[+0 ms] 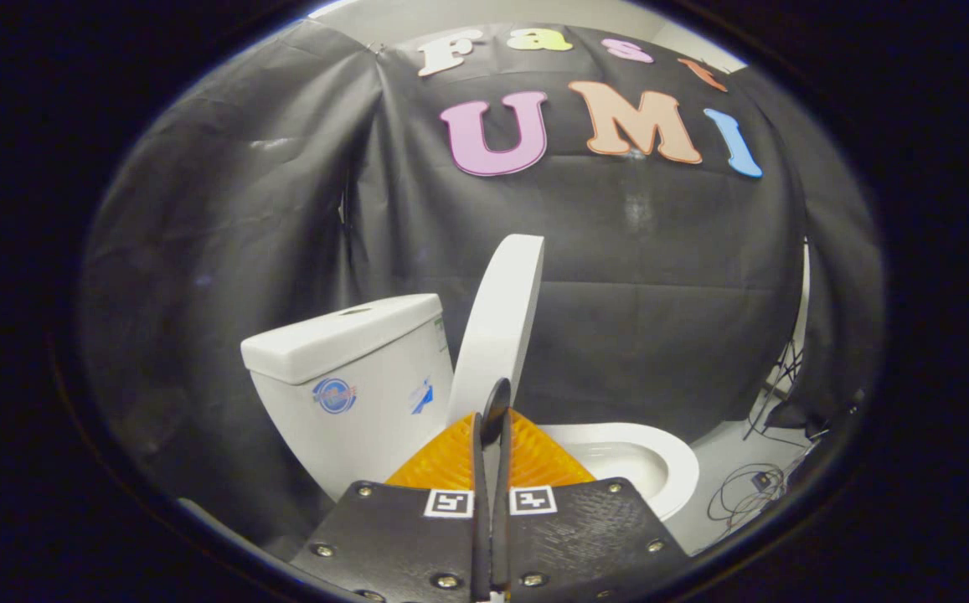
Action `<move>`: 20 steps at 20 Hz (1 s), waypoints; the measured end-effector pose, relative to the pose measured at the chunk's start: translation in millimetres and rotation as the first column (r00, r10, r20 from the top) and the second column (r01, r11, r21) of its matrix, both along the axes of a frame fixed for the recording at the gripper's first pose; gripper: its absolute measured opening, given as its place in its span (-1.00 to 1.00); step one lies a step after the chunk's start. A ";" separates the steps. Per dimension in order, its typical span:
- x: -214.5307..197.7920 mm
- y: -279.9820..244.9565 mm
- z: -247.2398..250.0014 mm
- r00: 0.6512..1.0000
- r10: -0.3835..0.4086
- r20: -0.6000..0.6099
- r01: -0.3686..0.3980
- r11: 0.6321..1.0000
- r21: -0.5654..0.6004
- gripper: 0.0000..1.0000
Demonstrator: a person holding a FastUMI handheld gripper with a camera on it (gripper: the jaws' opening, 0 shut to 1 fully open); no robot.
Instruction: Open the toilet lid.
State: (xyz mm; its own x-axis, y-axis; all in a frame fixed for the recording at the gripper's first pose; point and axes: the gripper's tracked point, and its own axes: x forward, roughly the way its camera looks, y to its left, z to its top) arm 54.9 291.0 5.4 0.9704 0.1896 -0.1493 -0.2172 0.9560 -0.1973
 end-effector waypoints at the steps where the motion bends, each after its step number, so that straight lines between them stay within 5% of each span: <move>1: 0.1 5.0 -0.8 1.000 0.007 0.005 -0.007 1.000 -0.012 -0.97; 16: -4.3 67.3 -21.9 0.990 0.139 -0.015 -0.139 0.989 -0.049 -0.95; 20: -19.3 101.6 -83.8 0.948 0.238 -0.210 -0.247 0.969 -0.019 -0.98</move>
State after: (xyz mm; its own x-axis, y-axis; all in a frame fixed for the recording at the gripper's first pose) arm 35.5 392.6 -78.4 0.8438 0.4038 -0.3534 -0.4811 0.8610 -0.1649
